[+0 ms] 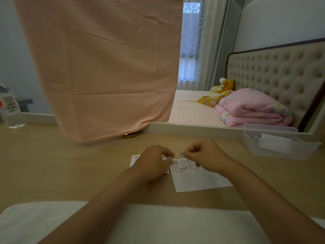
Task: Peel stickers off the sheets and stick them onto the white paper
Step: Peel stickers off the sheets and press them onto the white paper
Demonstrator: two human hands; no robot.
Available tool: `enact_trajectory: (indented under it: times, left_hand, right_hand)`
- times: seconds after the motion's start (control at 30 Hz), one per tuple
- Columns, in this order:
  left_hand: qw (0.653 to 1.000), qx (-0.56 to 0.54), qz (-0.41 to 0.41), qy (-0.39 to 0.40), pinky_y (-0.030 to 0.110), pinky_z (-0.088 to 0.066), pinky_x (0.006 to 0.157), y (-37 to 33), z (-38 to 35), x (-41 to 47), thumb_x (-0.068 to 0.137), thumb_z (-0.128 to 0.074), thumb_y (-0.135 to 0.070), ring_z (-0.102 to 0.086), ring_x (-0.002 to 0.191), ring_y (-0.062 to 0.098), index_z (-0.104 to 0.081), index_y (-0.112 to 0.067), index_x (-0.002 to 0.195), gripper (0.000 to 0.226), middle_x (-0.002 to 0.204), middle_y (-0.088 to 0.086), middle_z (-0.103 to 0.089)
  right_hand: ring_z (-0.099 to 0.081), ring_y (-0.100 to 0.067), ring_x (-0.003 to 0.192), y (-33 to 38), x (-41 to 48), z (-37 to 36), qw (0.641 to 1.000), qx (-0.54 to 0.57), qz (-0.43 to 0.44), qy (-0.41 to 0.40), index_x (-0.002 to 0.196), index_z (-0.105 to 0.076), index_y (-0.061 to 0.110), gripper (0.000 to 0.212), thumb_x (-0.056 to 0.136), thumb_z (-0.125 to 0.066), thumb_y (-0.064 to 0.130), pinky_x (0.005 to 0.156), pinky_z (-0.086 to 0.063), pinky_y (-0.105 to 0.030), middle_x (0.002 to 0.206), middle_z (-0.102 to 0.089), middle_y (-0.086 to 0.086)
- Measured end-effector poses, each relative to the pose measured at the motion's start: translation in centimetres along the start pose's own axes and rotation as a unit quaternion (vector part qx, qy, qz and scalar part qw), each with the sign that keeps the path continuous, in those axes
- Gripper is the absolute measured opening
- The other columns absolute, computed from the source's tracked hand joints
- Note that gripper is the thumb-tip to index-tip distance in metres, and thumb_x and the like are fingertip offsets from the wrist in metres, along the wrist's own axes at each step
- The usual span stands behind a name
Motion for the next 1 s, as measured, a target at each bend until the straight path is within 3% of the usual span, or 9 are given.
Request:
enact_trajectory:
  times: [0.1, 0.23, 0.37, 0.63, 0.87, 1.0]
  left_hand:
    - [0.993, 0.085, -0.072, 0.032, 0.033, -0.038, 0.105, 0.8, -1.3, -0.2, 0.095, -0.062, -0.029, -0.042, 0.121, 0.012, -0.065, -0.033, 0.125, 0.030, 0.126, -0.007, -0.056]
    - [0.990, 0.093, -0.109, 0.006, 0.032, -0.038, 0.103, 1.7, -2.0, -0.3, 0.098, -0.057, -0.031, -0.042, 0.119, 0.009, -0.066, -0.033, 0.126, 0.029, 0.127, -0.011, -0.056]
    - [0.987, 0.101, -0.127, 0.004, 0.030, -0.039, 0.100, 1.8, -2.3, -0.2, 0.099, -0.054, -0.029, -0.043, 0.117, 0.010, -0.066, -0.031, 0.125, 0.029, 0.126, -0.012, -0.057]
    - [0.987, 0.098, -0.130, 0.001, 0.034, -0.038, 0.104, 1.9, -2.6, -0.2, 0.100, -0.054, -0.030, -0.041, 0.121, 0.009, -0.065, -0.030, 0.125, 0.027, 0.128, -0.013, -0.056]
    - [0.988, 0.088, -0.128, -0.001, 0.033, -0.036, 0.104, 1.9, -2.7, -0.2, 0.101, -0.051, -0.028, -0.040, 0.123, 0.011, -0.065, -0.028, 0.126, 0.029, 0.130, -0.010, -0.056]
    - [0.989, 0.094, -0.118, -0.003, 0.037, -0.036, 0.106, 1.5, -2.6, -0.5, 0.100, -0.051, -0.035, -0.039, 0.124, 0.012, -0.064, -0.029, 0.125, 0.029, 0.130, -0.010, -0.054]
  right_hand:
    - [-0.050, -0.006, 0.047, -1.1, 0.0, -0.8, 0.997, 0.041, -0.047, 0.038, 0.077, -0.078, 0.012, 0.008, 0.084, -0.075, 0.009, 0.046, -0.042, -0.020, 0.064, -0.069, 0.001]
    - [-0.044, -0.013, 0.048, -1.9, -0.1, -1.7, 0.989, 0.029, -0.102, 0.100, 0.075, -0.079, 0.015, 0.005, 0.079, -0.079, 0.014, 0.044, -0.036, -0.022, 0.057, -0.059, -0.001]
    - [-0.044, -0.015, 0.049, -1.6, -0.4, -2.1, 0.983, 0.023, -0.127, 0.134, 0.079, -0.080, 0.011, 0.010, 0.078, -0.083, 0.020, 0.046, -0.035, -0.024, 0.054, -0.062, 0.003]
    - [-0.044, -0.012, 0.051, -1.3, -0.5, -2.8, 0.984, 0.000, -0.120, 0.133, 0.077, -0.080, 0.013, 0.010, 0.081, -0.082, 0.022, 0.048, -0.037, -0.022, 0.059, -0.069, 0.006]
    - [-0.047, -0.013, 0.054, -1.5, 0.0, -3.4, 0.987, -0.021, -0.117, 0.110, 0.075, -0.080, 0.012, 0.016, 0.076, -0.085, 0.027, 0.056, -0.040, -0.027, 0.062, -0.071, 0.005]
    - [-0.052, -0.006, 0.049, -1.5, 0.2, -3.7, 0.988, -0.051, -0.105, 0.100, 0.076, -0.081, 0.014, 0.015, 0.075, -0.087, 0.027, 0.055, -0.045, -0.024, 0.062, -0.071, 0.004]
Point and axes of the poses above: each hand's wrist, its own x-axis towards the middle knuckle, its own z-axis out of the back of the hand, y = z × x, the point moved 4 cm from there along x, towards the middle knuckle
